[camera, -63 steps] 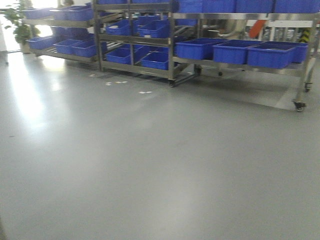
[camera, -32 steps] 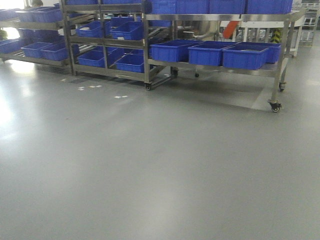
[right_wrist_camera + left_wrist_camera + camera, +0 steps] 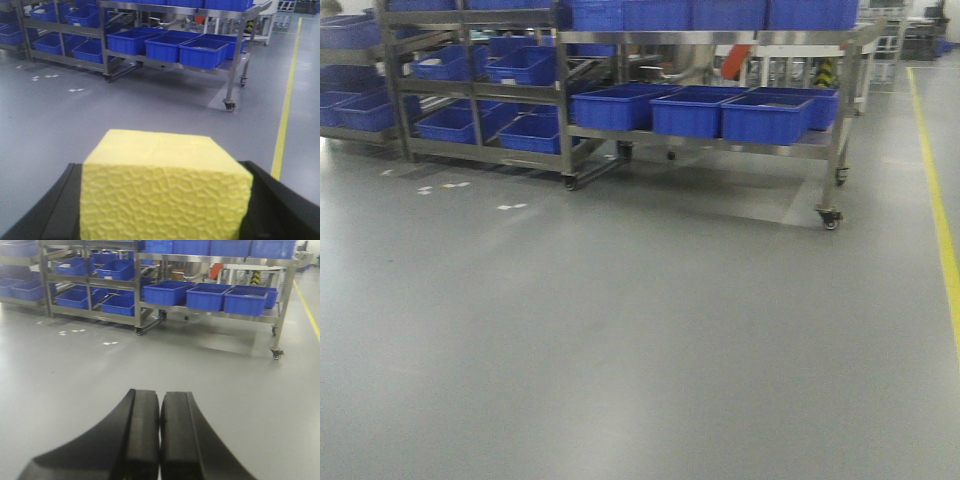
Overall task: Place yellow foam block on left shelf second layer
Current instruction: 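Drive the base away from the table holding the block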
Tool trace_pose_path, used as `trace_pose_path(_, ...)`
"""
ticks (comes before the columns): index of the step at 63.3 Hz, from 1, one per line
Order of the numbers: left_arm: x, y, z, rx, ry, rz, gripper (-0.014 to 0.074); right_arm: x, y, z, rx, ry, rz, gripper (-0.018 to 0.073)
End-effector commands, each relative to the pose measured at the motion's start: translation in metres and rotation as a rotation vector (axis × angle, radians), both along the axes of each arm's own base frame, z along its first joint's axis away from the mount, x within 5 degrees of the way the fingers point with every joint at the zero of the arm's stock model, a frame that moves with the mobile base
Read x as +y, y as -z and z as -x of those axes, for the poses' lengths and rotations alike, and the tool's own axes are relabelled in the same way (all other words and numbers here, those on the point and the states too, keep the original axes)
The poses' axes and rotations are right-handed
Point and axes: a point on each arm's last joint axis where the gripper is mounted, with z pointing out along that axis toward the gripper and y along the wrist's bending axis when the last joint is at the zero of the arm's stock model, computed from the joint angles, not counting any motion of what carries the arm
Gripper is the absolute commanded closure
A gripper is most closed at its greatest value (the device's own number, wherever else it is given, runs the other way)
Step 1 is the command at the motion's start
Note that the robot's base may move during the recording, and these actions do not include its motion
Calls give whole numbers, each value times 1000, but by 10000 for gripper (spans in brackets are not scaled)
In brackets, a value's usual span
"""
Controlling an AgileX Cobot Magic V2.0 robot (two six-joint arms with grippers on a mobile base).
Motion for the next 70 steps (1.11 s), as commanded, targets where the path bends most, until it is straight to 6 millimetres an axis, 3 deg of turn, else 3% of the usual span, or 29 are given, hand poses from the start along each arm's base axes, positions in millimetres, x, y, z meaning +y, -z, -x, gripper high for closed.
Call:
trace_pose_path(1,-1,0,0,-75,11,18,460,0,-16,-1,-92,1,14,232)
trace_pose_path(70,-1,0,0,-75,11,18,460,0,-16,-1,-92,1,14,232)
